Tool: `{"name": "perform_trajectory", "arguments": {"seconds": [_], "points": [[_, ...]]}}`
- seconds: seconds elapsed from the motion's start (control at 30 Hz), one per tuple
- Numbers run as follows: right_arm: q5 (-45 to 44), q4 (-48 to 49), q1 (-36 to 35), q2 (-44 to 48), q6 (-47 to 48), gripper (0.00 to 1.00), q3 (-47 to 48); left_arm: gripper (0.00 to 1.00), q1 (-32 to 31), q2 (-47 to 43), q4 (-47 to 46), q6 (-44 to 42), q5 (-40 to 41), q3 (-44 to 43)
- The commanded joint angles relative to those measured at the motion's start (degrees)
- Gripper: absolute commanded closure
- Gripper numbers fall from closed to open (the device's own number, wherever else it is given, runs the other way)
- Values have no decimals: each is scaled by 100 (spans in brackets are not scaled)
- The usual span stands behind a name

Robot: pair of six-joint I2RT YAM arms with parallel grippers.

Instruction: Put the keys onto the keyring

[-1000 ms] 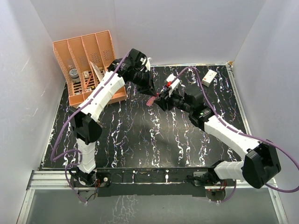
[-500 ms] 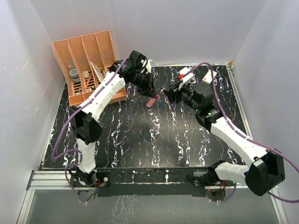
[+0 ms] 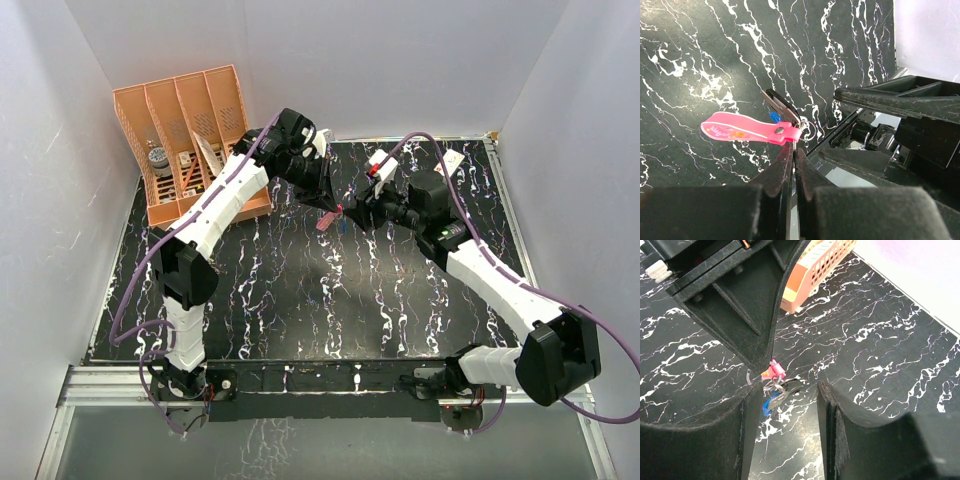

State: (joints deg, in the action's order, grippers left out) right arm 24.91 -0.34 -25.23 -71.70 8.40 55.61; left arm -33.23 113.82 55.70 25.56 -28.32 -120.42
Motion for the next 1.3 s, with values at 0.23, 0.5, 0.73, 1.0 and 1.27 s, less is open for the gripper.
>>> {"name": "perform_trajectory", "arguments": {"seconds": [0.23,0.5,0.73,1.0,1.27], "points": [[495,143,85,-151,162,55,318,100,-28,-257,91,-242,-428,-76],[518,257,81,-277,135,56,340,100,-30,-255,113,-279,-549,-154],[512,327,81,-356,139,56,337,100,-38,-256,104,-306,-659,-122],[443,432,80,-405,169,57,318,100,-59,-232,113,-350,-770,-121],[448,494,80,-466,170,68,311,100,-76,-237,91,-368,-828,-83]]}}
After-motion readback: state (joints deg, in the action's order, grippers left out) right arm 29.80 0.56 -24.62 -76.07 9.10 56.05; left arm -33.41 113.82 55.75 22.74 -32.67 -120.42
